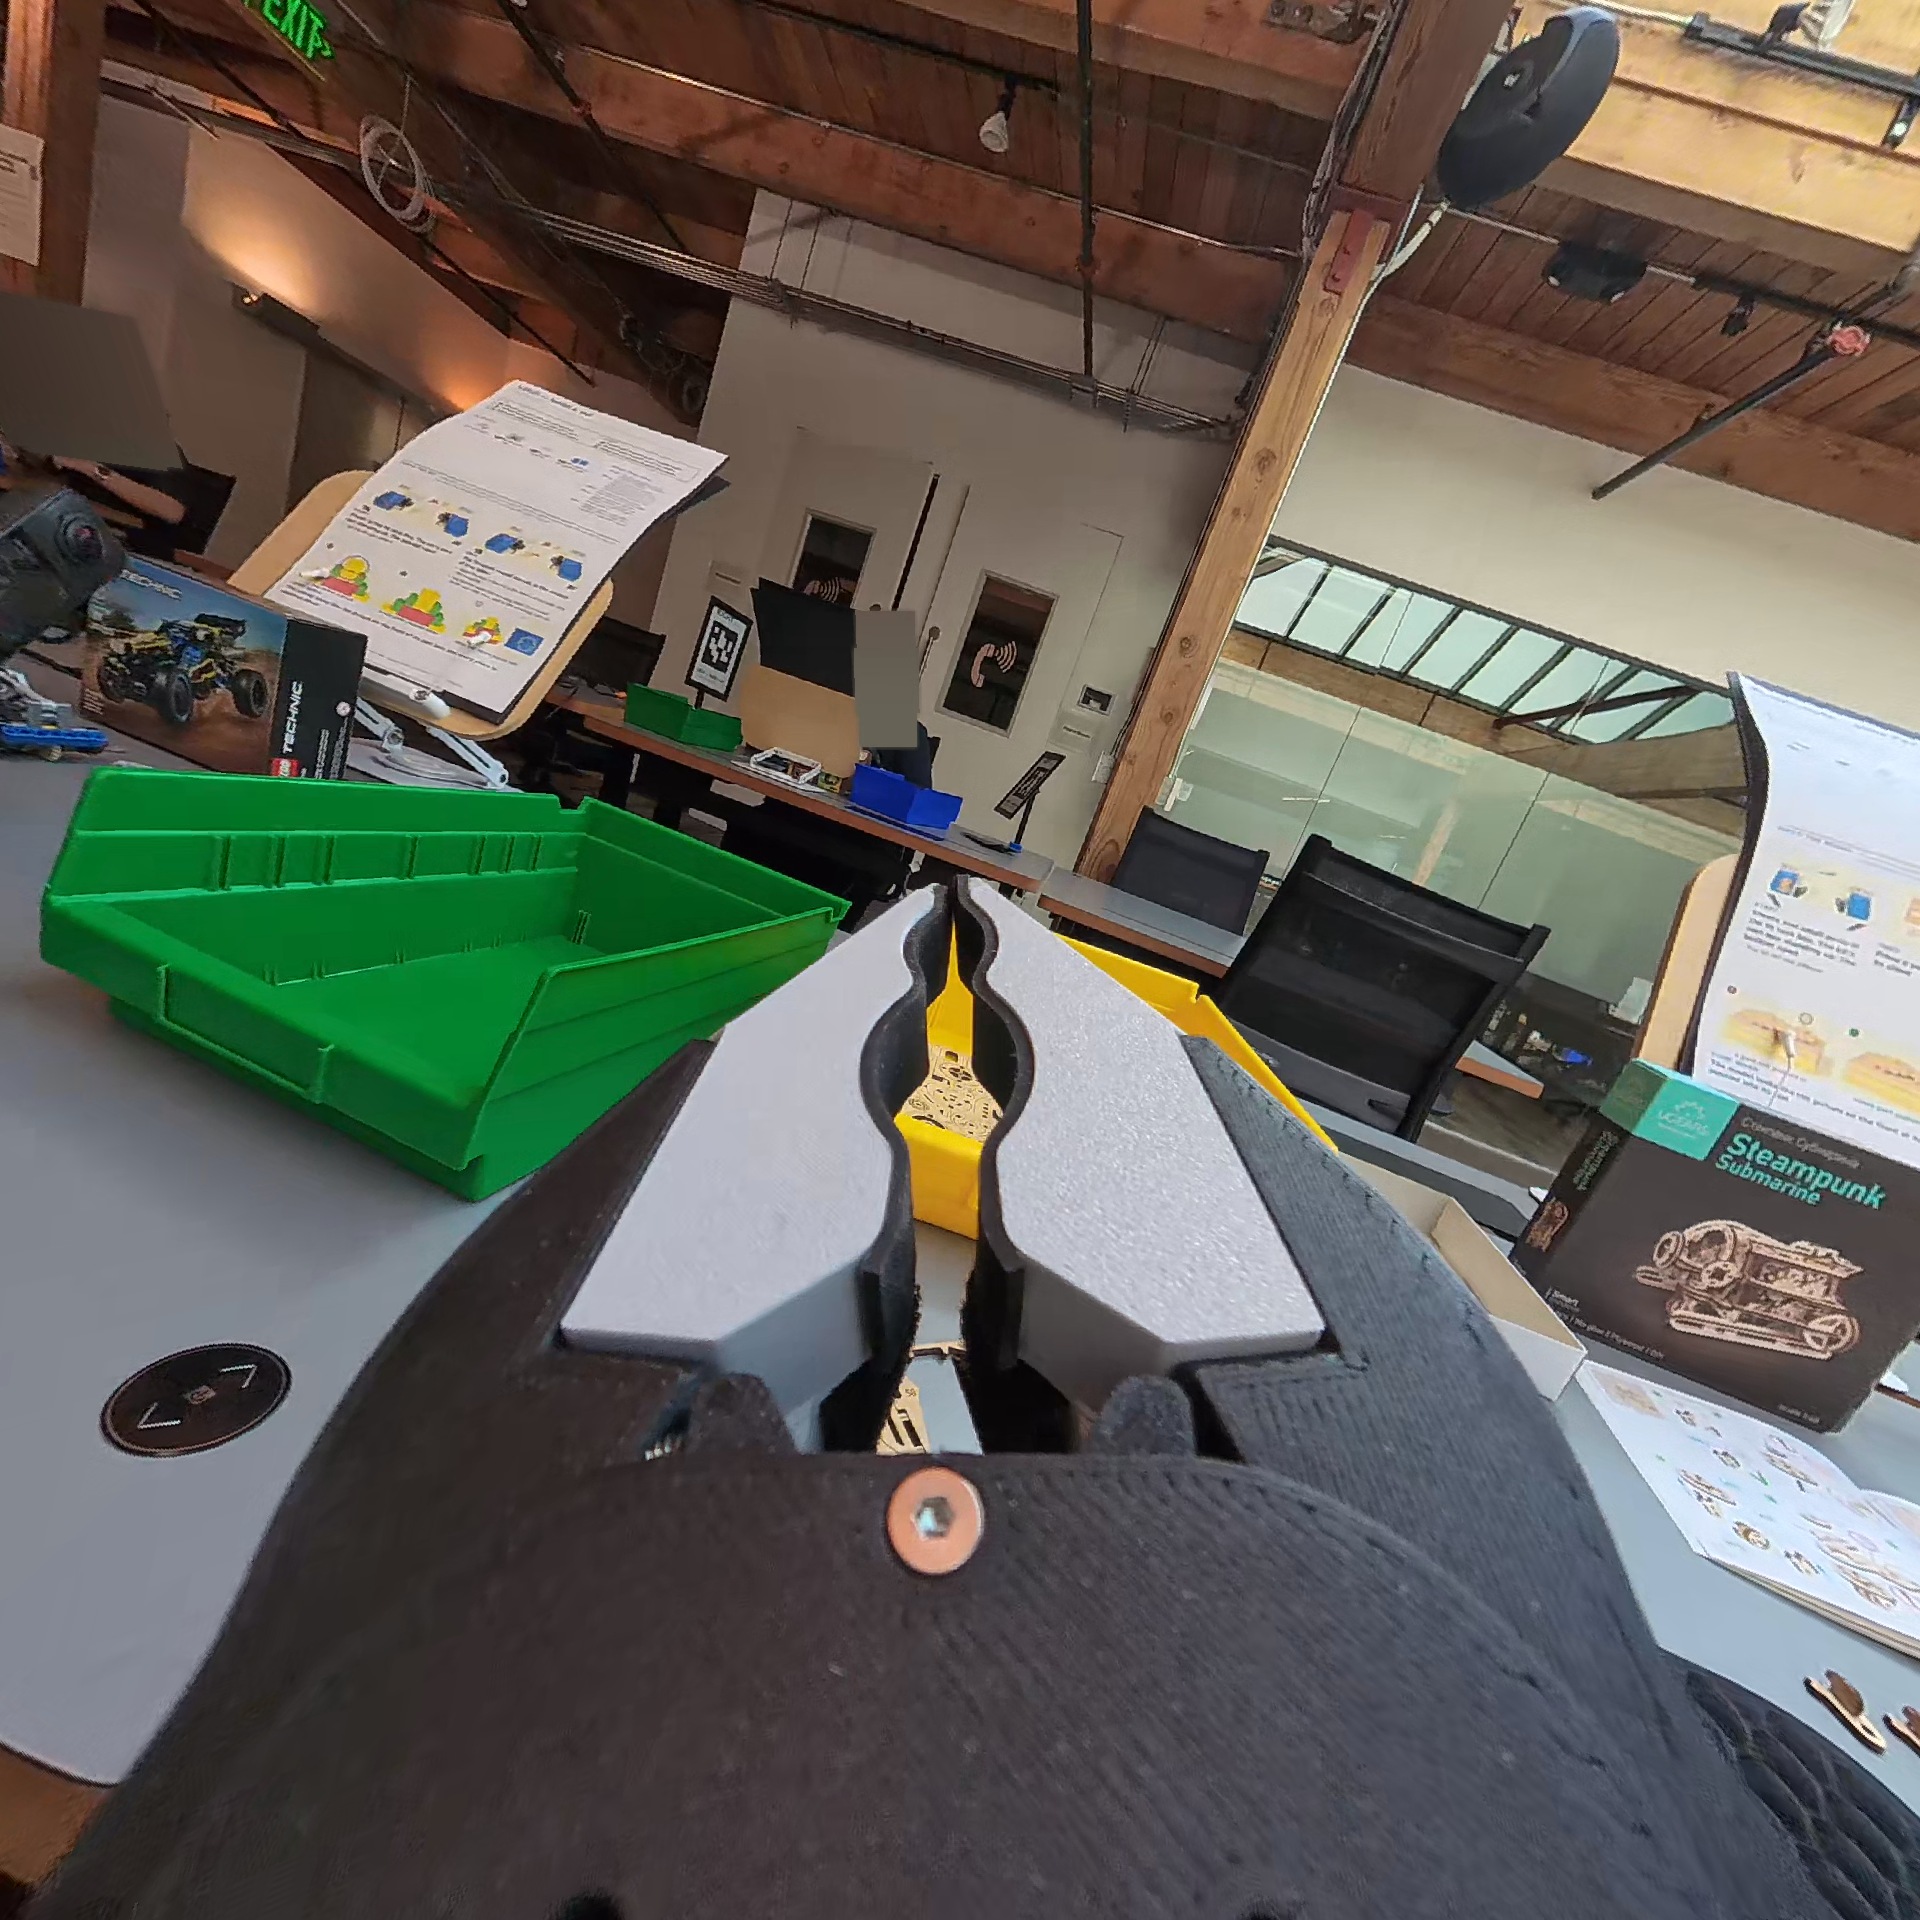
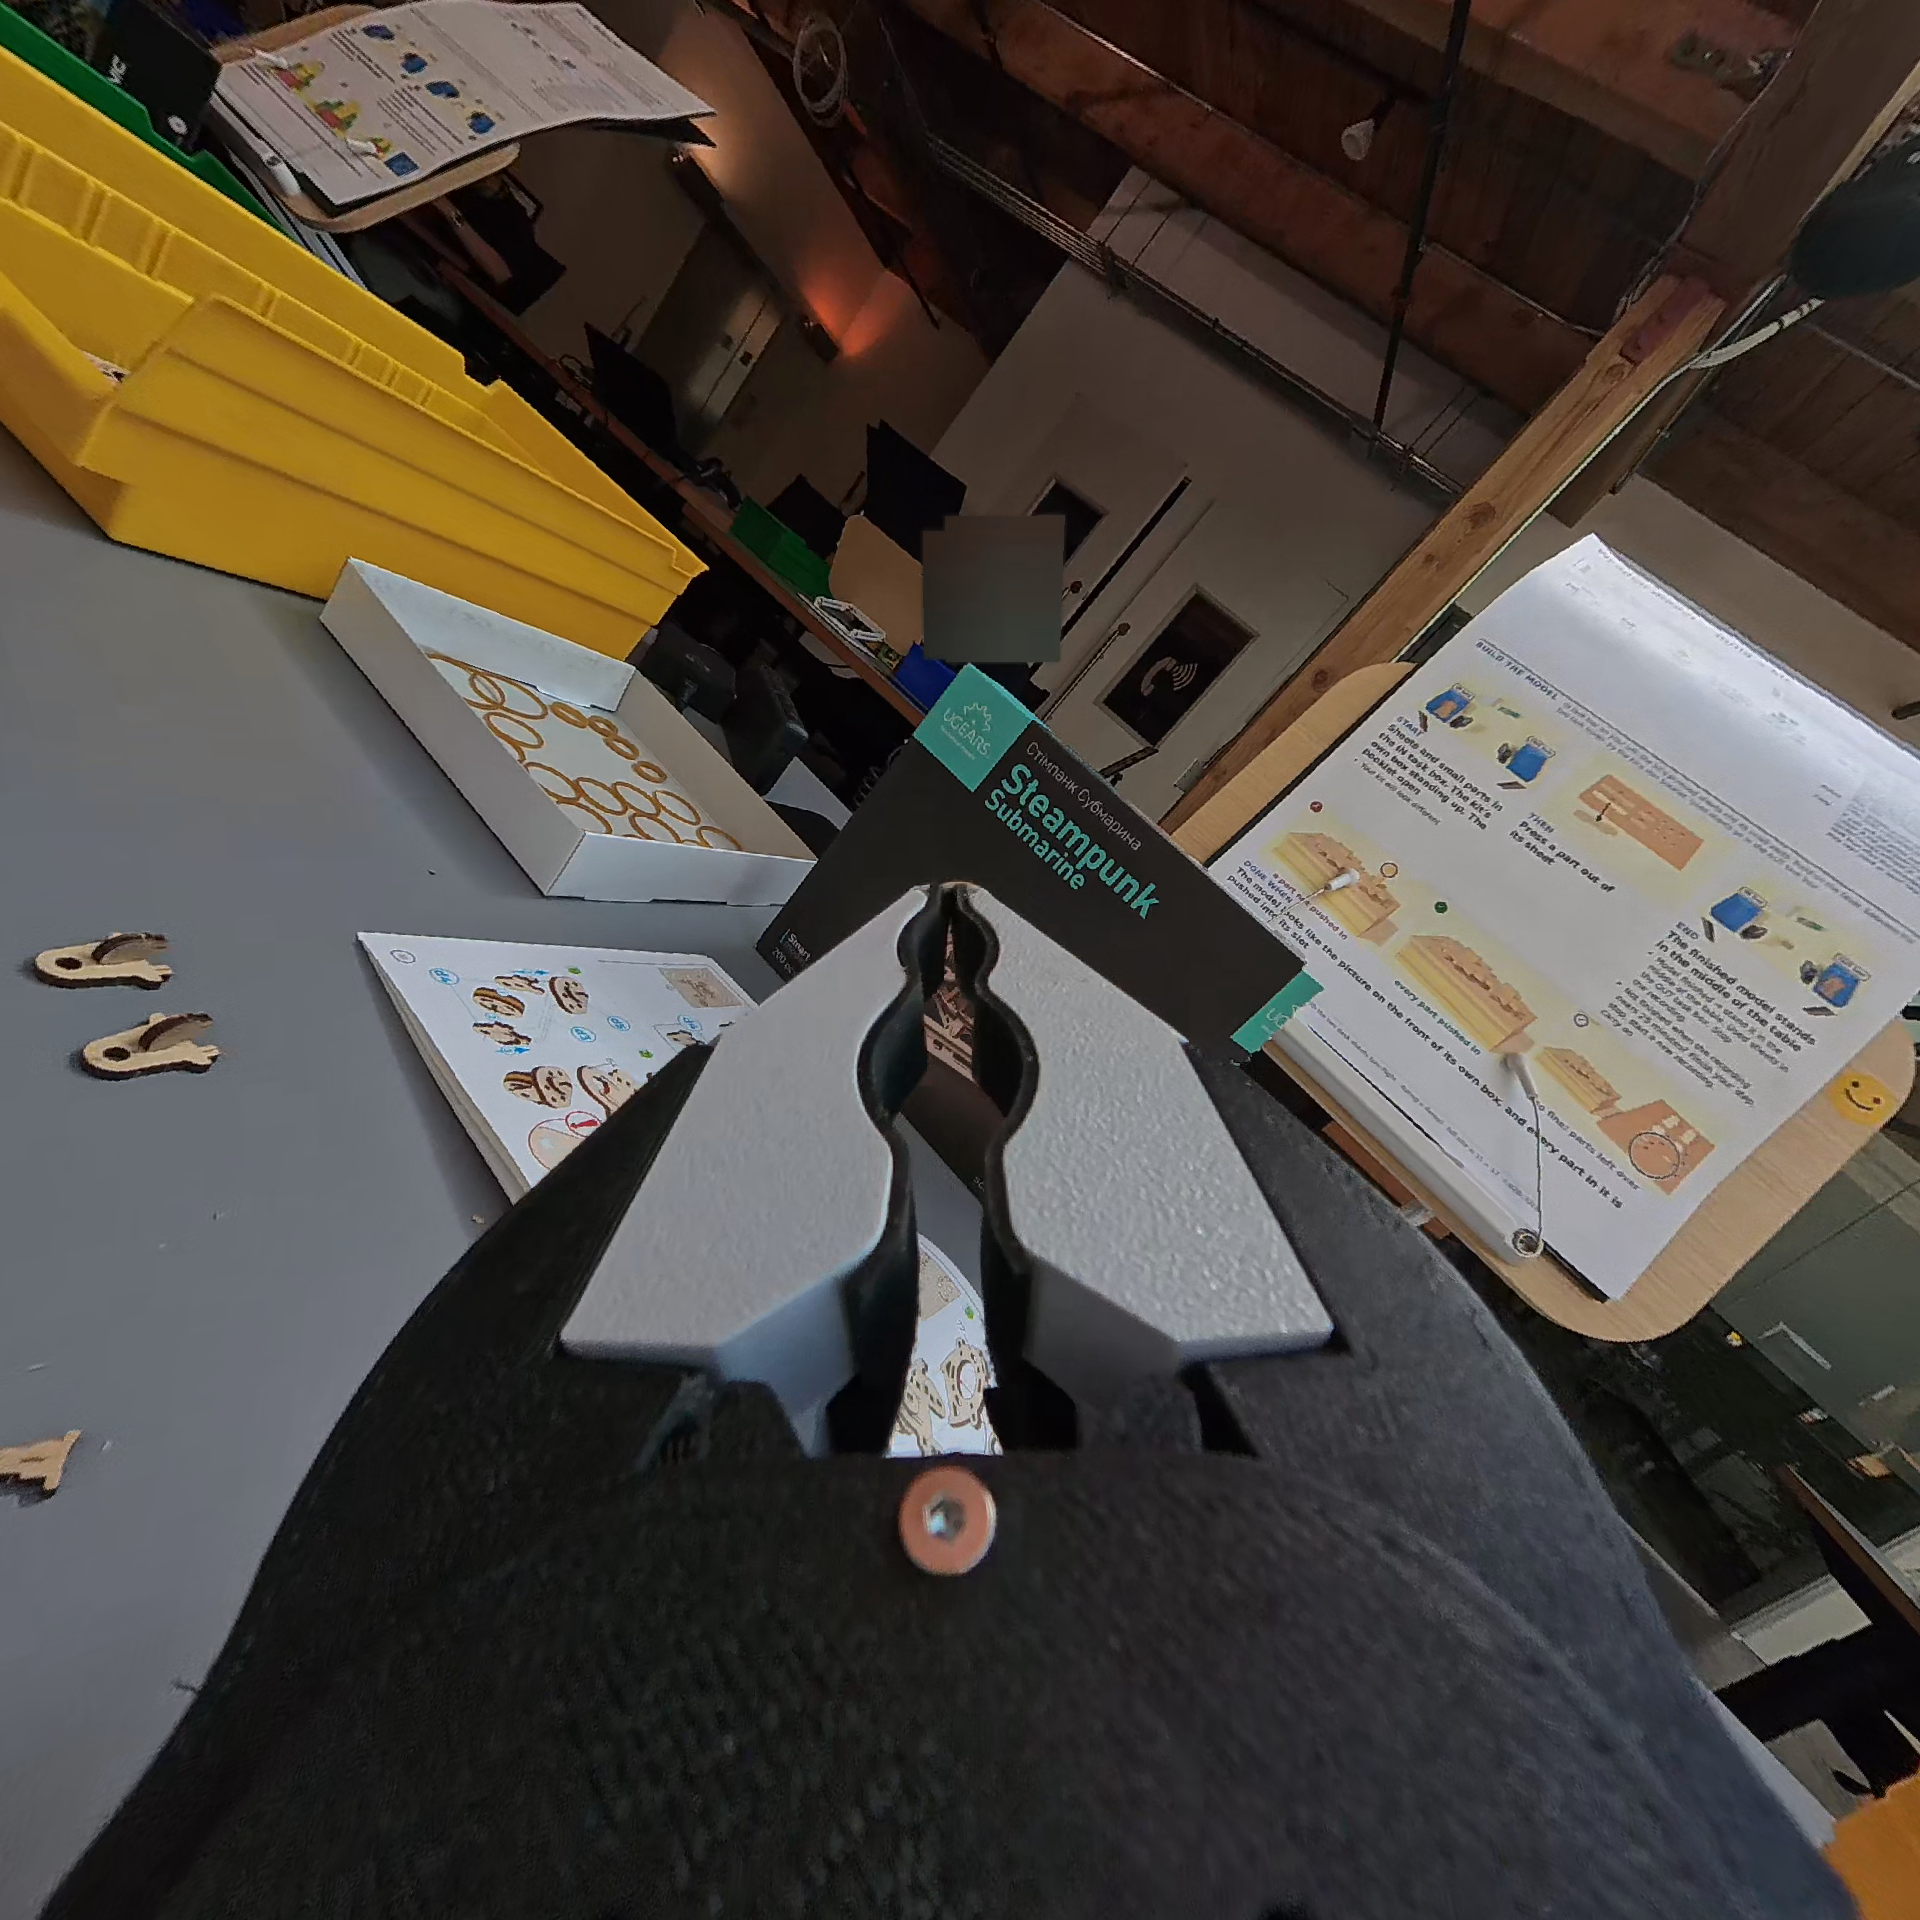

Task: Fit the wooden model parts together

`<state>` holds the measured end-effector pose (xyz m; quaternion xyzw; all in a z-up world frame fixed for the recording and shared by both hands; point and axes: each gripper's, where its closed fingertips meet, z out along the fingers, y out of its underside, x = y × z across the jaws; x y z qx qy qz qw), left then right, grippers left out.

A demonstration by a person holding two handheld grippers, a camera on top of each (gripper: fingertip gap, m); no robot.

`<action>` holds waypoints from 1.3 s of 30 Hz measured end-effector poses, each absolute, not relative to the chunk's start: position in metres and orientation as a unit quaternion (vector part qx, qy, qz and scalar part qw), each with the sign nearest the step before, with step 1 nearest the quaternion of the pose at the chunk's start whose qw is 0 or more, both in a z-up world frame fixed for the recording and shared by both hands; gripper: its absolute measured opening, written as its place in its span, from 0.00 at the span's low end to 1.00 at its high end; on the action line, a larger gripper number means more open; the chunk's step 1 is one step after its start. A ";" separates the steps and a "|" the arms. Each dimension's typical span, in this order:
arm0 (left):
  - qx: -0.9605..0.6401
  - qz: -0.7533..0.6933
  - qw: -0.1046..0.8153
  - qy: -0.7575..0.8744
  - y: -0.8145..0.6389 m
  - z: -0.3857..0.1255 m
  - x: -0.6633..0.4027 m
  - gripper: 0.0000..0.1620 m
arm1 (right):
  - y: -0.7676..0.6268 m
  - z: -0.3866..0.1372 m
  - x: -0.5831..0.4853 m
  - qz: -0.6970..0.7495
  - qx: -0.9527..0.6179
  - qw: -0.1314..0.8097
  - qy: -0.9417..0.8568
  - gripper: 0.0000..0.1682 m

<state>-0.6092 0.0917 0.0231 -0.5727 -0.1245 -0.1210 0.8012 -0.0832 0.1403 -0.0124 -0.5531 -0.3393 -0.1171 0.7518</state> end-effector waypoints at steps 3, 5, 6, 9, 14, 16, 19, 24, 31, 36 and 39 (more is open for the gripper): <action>-0.571 -0.125 0.801 -0.129 0.093 0.021 -0.611 0.00 | 0.143 -0.018 -0.084 -0.117 -0.558 0.745 -0.347 0.00; -0.571 -0.128 0.801 -0.129 0.095 0.021 -0.610 0.00 | 0.145 -0.021 -0.083 -0.126 -0.560 0.737 -0.357 0.00; -0.571 -0.130 0.800 -0.130 0.095 0.020 -0.610 0.00 | 0.146 -0.022 -0.083 -0.131 -0.561 0.734 -0.360 0.00; -0.572 -0.134 0.799 -0.129 0.098 0.019 -0.608 0.00 | 0.148 -0.025 -0.082 -0.135 -0.566 0.727 -0.366 0.00; -0.567 -0.129 0.803 -0.130 0.096 0.021 -0.608 0.00 | 0.149 -0.029 -0.084 -0.138 -0.569 0.719 -0.375 0.00; -0.563 -0.127 0.805 -0.133 0.095 0.022 -0.610 0.00 | 0.148 -0.029 -0.086 -0.141 -0.567 0.718 -0.379 0.00; -0.558 -0.129 0.808 -0.136 0.093 0.023 -0.610 0.00 | 0.148 -0.030 -0.089 -0.144 -0.564 0.715 -0.388 0.00; -0.560 -0.132 0.807 -0.135 0.094 0.023 -0.609 0.00 | 0.147 -0.031 -0.091 -0.150 -0.562 0.711 -0.395 0.00; -0.559 -0.142 0.806 -0.135 0.095 0.022 -0.609 0.00 | 0.148 -0.035 -0.094 -0.152 -0.566 0.703 -0.403 0.00; -0.557 -0.152 0.806 -0.134 0.094 0.023 -0.609 0.00 | 0.150 -0.038 -0.095 -0.155 -0.571 0.692 -0.413 0.00; -0.546 -0.171 0.809 -0.134 0.094 0.027 -0.605 0.00 | 0.150 -0.047 -0.093 -0.147 -0.586 0.667 -0.436 0.00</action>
